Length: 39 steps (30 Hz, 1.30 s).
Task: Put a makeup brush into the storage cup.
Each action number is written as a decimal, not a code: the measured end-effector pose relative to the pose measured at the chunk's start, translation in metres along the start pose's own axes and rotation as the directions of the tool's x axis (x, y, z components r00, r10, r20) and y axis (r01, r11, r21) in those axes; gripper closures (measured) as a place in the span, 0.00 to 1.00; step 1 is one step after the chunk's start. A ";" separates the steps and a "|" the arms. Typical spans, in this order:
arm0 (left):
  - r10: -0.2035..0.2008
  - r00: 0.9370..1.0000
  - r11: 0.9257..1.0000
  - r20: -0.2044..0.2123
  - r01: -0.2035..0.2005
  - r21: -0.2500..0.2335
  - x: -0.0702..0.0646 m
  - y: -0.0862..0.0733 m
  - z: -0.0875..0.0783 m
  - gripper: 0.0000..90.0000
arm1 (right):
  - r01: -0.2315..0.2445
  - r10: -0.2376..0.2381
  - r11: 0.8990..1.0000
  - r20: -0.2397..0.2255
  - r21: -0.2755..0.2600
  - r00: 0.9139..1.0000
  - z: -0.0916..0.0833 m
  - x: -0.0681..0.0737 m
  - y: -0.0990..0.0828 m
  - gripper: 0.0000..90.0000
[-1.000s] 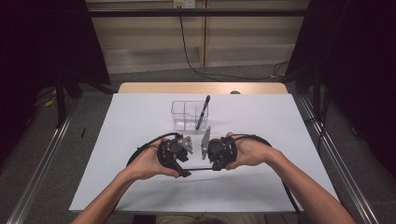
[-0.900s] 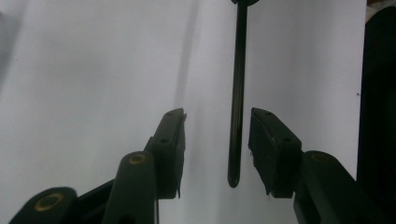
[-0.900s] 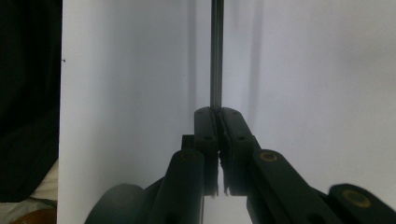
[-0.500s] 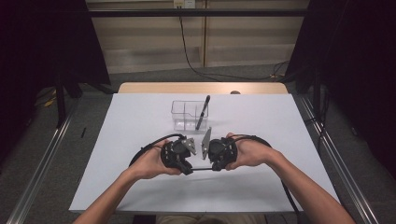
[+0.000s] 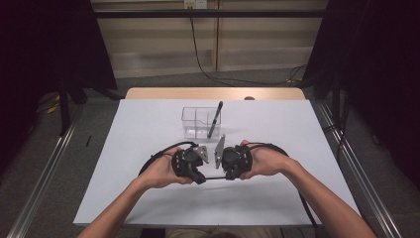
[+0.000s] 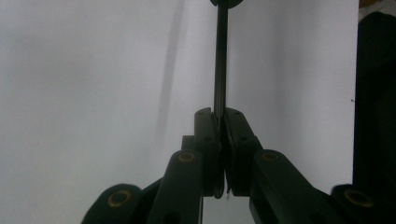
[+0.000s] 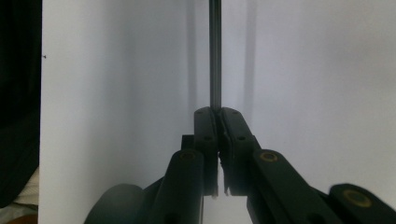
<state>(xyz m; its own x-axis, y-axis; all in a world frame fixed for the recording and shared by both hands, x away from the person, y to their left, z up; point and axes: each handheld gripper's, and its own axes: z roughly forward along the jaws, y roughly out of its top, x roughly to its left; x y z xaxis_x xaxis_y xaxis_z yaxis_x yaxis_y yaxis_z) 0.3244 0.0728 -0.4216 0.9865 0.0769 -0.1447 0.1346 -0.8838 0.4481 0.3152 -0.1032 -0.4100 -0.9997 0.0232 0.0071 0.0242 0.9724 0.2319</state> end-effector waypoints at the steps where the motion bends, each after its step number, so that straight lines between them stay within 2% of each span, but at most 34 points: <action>1: 0.002 1.000 1.000 -0.005 -0.002 -0.002 0.000 0.000 0.000 0.95 | -0.009 0.009 1.000 0.005 -0.005 1.000 -0.001 0.000 -0.001 0.95; 3: 0.000 1.000 1.000 -0.003 0.000 -0.001 -0.001 0.000 -0.001 0.95 | 0.002 -0.002 1.000 0.005 -0.018 1.000 0.000 -0.001 -0.002 0.94; 9: -0.004 1.000 1.000 -0.001 0.004 -0.003 -0.001 0.000 -0.002 0.95 | -0.011 0.011 0.999 -0.003 -0.038 1.000 -0.001 -0.004 -0.004 0.89; 18: -0.009 1.000 1.000 -0.008 0.009 -0.014 -0.001 -0.002 -0.004 0.95 | -0.063 0.063 0.996 -0.005 -0.067 0.998 0.000 -0.006 -0.008 0.65; 19: -0.008 1.000 1.000 -0.006 0.008 -0.019 -0.001 -0.002 -0.004 0.95 | -0.052 0.052 0.996 -0.007 -0.079 0.999 0.000 -0.007 -0.009 0.61; 22: -0.012 1.000 1.000 -0.009 0.012 -0.021 -0.001 -0.003 -0.006 0.95 | -0.055 0.056 0.995 0.015 -0.084 0.998 0.000 -0.007 -0.012 0.50; 24: -0.014 1.000 1.000 -0.007 0.014 -0.026 -0.003 -0.004 -0.008 0.95 | -0.078 0.080 0.993 0.017 -0.084 0.997 -0.001 -0.006 -0.014 0.45; 25: -0.018 1.000 0.999 -0.008 0.018 -0.030 -0.004 -0.005 -0.008 0.95 | -0.071 0.073 0.993 0.018 -0.098 0.997 -0.001 -0.007 -0.016 0.44; 26: -0.013 1.000 0.999 -0.012 0.012 -0.030 -0.004 -0.006 -0.009 0.95 | -0.076 0.079 0.992 0.021 -0.099 0.997 -0.001 -0.007 -0.016 0.42; 30: -0.036 0.999 0.998 -0.015 0.035 -0.051 -0.002 -0.012 -0.013 0.95 | -0.107 0.110 0.987 0.021 -0.123 0.994 -0.004 -0.006 -0.023 0.36; 32: -0.040 0.999 0.998 -0.021 0.039 -0.055 -0.001 -0.016 -0.014 0.95 | -0.103 0.106 0.987 0.017 -0.123 0.994 -0.003 -0.005 -0.026 0.35; 33: -0.038 0.999 0.998 -0.021 0.037 -0.059 -0.001 -0.017 -0.015 0.95 | -0.123 0.126 0.985 0.019 -0.125 0.992 -0.004 -0.004 -0.027 0.33; 35: -0.026 0.999 0.998 -0.033 0.025 -0.059 -0.002 -0.020 -0.015 0.95 | -0.121 0.125 0.984 0.019 -0.134 0.992 -0.003 -0.003 -0.031 0.31; 38: -0.034 0.999 0.998 -0.032 0.033 -0.056 -0.001 -0.025 -0.016 0.95 | -0.148 0.153 0.977 0.021 -0.152 0.988 -0.004 -0.002 -0.037 0.28; 39: -0.049 0.998 0.997 -0.036 0.047 -0.064 -0.001 -0.026 -0.016 0.95 | -0.149 0.156 0.975 0.027 -0.162 0.987 -0.005 -0.002 -0.039 0.27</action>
<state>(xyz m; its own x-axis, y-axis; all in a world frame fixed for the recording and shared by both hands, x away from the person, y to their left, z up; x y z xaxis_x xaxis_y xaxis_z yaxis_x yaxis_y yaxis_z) 0.3213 0.1031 -0.4188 0.9814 0.1367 -0.1351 0.1864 -0.8477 0.4966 0.3165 -0.1424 -0.4143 -0.9834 0.1804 0.0168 0.1730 0.9074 0.3829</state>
